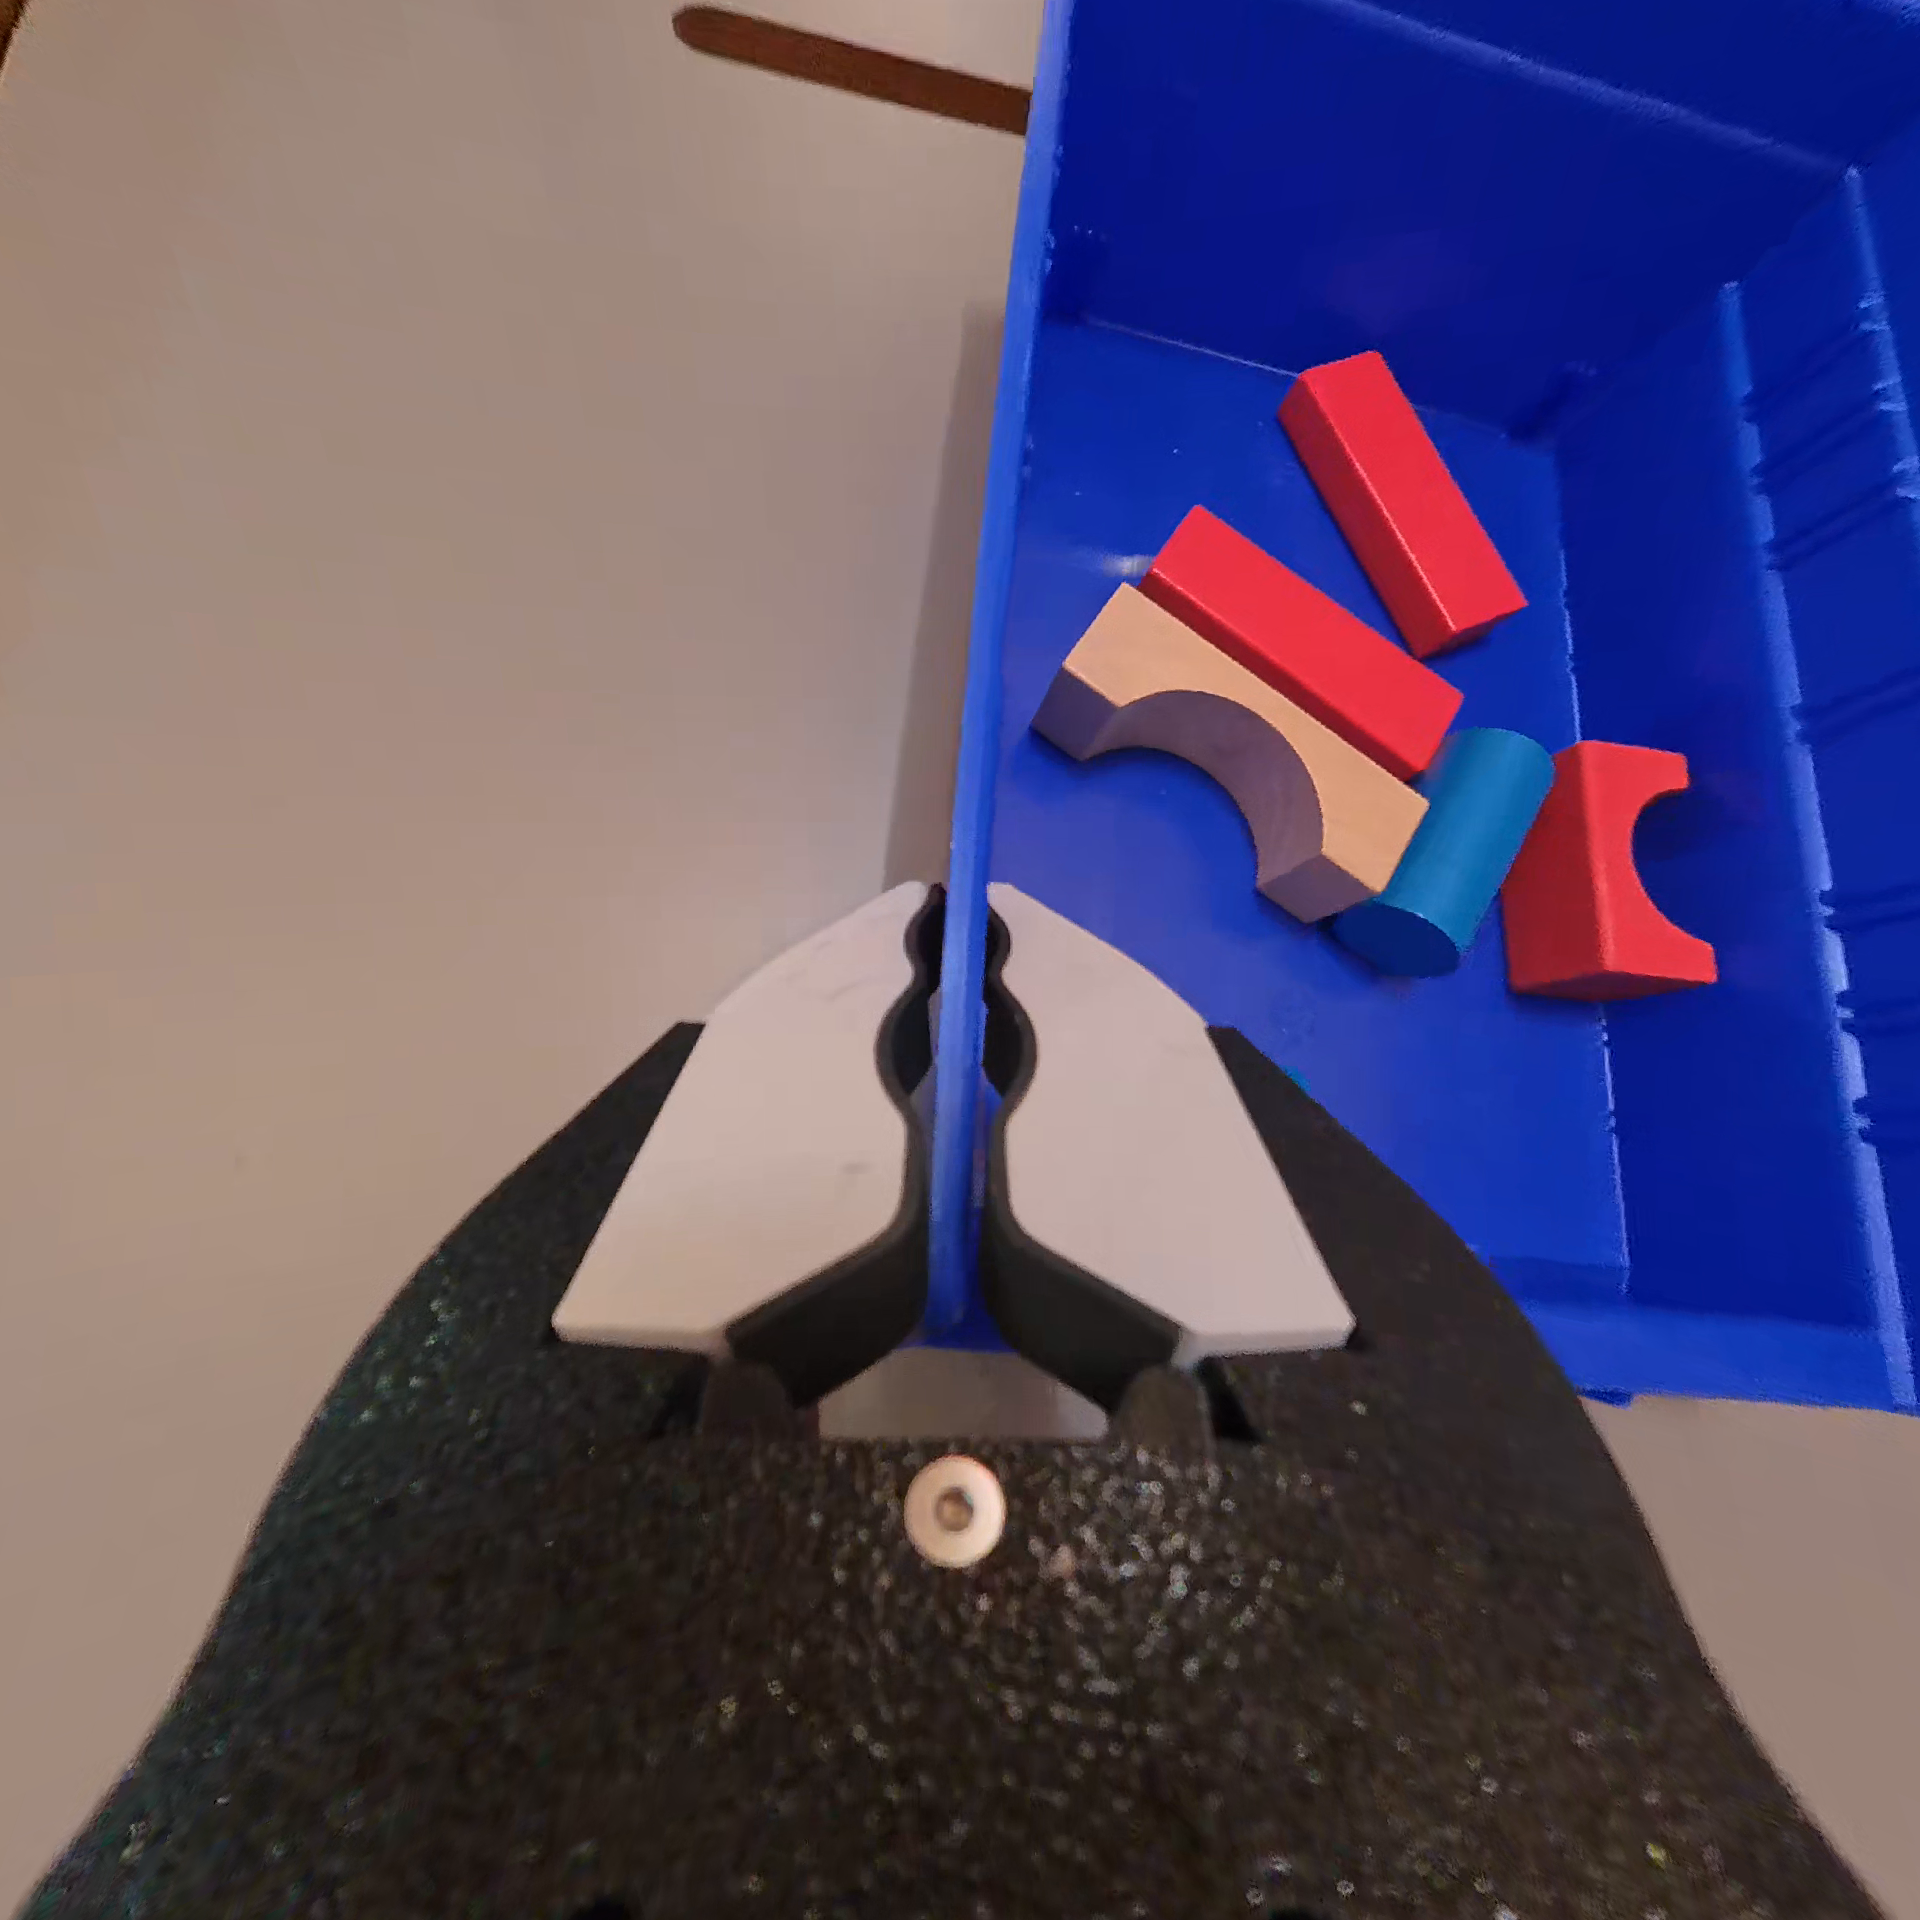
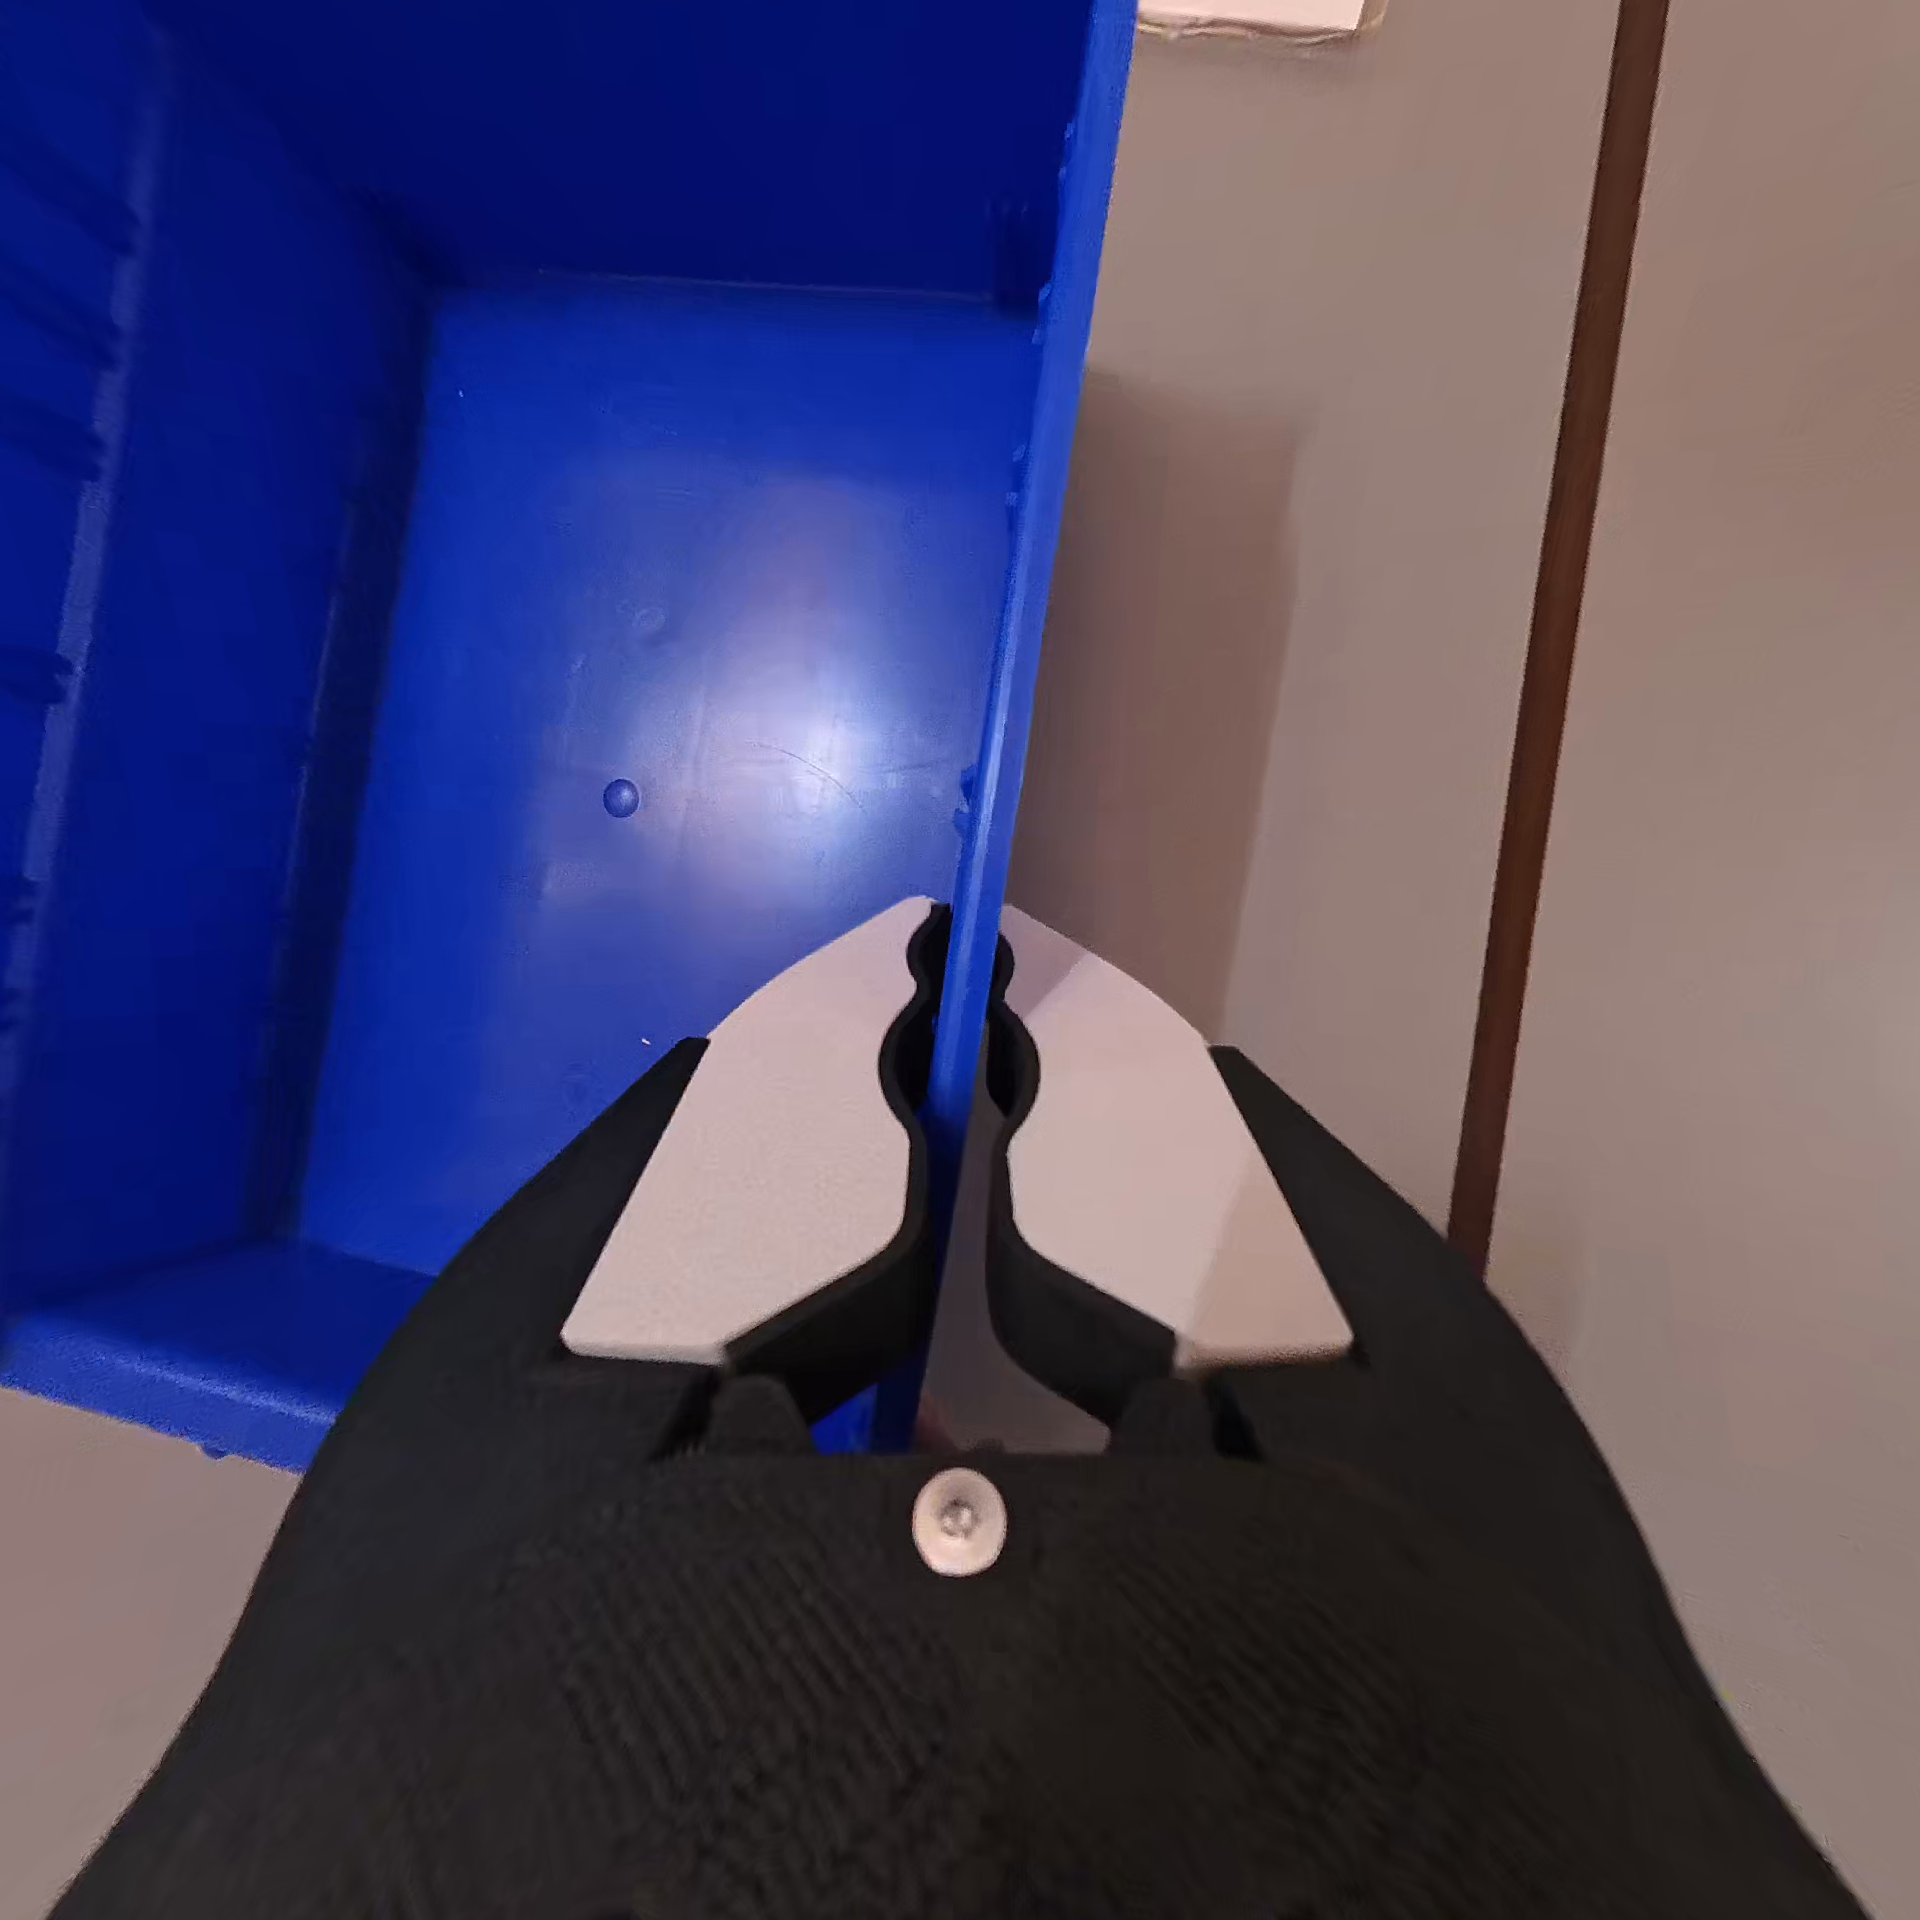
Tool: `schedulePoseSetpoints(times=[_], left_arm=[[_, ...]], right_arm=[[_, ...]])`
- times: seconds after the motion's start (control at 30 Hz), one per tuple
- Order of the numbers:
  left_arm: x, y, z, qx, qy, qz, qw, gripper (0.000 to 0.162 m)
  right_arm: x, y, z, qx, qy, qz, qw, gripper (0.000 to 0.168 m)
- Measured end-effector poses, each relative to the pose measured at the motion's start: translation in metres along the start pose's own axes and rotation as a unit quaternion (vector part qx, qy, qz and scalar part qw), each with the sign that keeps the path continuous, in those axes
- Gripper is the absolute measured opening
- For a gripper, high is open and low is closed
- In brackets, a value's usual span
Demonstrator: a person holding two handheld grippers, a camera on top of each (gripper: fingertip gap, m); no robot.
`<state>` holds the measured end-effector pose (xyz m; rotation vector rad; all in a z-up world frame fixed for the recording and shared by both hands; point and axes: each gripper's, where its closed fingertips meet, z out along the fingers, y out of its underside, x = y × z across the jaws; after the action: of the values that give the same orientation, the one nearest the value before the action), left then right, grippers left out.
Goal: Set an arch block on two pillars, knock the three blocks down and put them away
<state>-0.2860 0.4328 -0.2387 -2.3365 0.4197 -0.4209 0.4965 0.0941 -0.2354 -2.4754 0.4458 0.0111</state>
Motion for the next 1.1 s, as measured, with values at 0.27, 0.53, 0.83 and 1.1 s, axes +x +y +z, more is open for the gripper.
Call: schedulePoseSetpoints(times=[0.27, 0.53, 0.83, 1.1], left_arm=[[-0.011, -0.037, 0.035, 0.009, -0.019, -0.003, 1.0, 0.004], [-0.011, -0.044, 0.039, 0.029, -0.032, 0.019, 0.999, 0.02], [0.016, -0.078, -0.004, 0.097, -0.045, 0.141, 0.984, 0.069], [0.099, -0.071, 0.0, 0.005, 0.095, 0.311, 0.946, 0.06]], right_arm=[[0.006, -0.023, 0.025, -0.01, 0.016, 0.026, 0.999, 0.005], [0.01, -0.028, 0.02, 0.007, 0.039, 0.003, 0.999, 0.024], [-0.046, -0.04, -0.075, 0.153, 0.003, -0.037, 0.988, 0.082], [-0.19, 0.023, -0.108, 0.215, -0.129, -0.125, 0.96, 0.084]])
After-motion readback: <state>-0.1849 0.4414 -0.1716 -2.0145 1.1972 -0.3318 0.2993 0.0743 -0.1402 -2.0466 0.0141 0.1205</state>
